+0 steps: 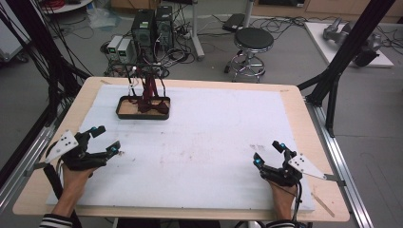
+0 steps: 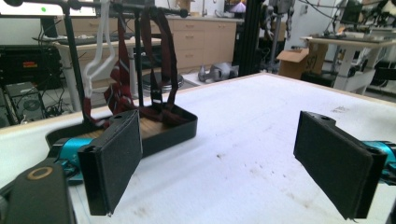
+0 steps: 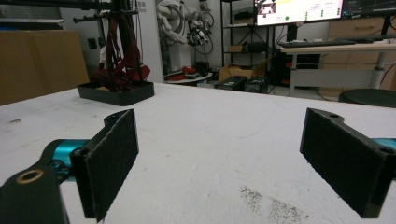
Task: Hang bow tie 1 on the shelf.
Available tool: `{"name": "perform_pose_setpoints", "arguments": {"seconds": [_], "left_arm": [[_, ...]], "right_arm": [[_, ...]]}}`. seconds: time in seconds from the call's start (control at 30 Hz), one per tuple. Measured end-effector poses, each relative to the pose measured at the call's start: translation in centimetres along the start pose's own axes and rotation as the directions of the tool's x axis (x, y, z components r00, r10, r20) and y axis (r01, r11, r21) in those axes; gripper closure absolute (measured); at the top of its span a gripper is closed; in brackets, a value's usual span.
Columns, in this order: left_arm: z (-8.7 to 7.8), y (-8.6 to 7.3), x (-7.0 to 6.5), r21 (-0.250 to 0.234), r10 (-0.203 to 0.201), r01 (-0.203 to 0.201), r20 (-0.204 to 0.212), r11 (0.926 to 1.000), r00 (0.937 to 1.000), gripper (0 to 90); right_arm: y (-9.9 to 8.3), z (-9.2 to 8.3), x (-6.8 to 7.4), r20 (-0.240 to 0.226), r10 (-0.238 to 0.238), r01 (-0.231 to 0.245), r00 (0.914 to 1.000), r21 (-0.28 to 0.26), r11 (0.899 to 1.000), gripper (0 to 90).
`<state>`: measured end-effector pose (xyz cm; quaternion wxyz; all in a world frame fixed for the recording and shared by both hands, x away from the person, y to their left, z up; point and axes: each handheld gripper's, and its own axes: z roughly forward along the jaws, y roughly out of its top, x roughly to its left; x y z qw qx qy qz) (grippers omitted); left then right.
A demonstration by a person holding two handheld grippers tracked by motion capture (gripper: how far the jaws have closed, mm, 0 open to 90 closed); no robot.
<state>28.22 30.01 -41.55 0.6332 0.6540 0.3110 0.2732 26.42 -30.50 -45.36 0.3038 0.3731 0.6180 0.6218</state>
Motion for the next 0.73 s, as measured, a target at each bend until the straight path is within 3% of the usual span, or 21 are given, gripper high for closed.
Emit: {"name": "perform_pose_setpoints", "arguments": {"seconds": [0.17,0.37,0.43,0.57,0.73], "left_arm": [[-0.4,-2.0,-0.3,-0.036,-0.006,0.006,-0.011,0.9993,0.9999,15.7],[-0.3,-3.8,-0.4,-0.027,-0.019,0.018,-0.028,0.9995,0.9994,15.8],[-0.3,-3.7,-0.5,-0.037,-0.006,0.004,-0.037,0.9993,0.9993,15.7],[-0.4,-3.9,-0.4,-0.044,-0.016,0.015,-0.04,0.9989,0.9991,15.8],[-0.5,-3.9,-0.6,-0.054,0.011,-0.013,-0.047,0.9984,0.9988,15.8]], "right_arm": [[0.0,0.0,0.0,0.001,-0.008,0.008,1.0,-0.001,1.0,10.7],[0.0,0.0,0.1,0.001,-0.016,0.016,0.9999,-0.003,1.0,10.7],[0.0,0.0,0.0,0.001,-0.015,0.015,0.9999,-0.004,1.0,10.7],[0.0,0.0,0.1,-0.002,-0.015,0.015,0.9999,-0.001,1.0,10.7],[0.0,0.0,0.2,0.001,-0.022,0.022,0.9998,0.0,1.0,10.7]]}}
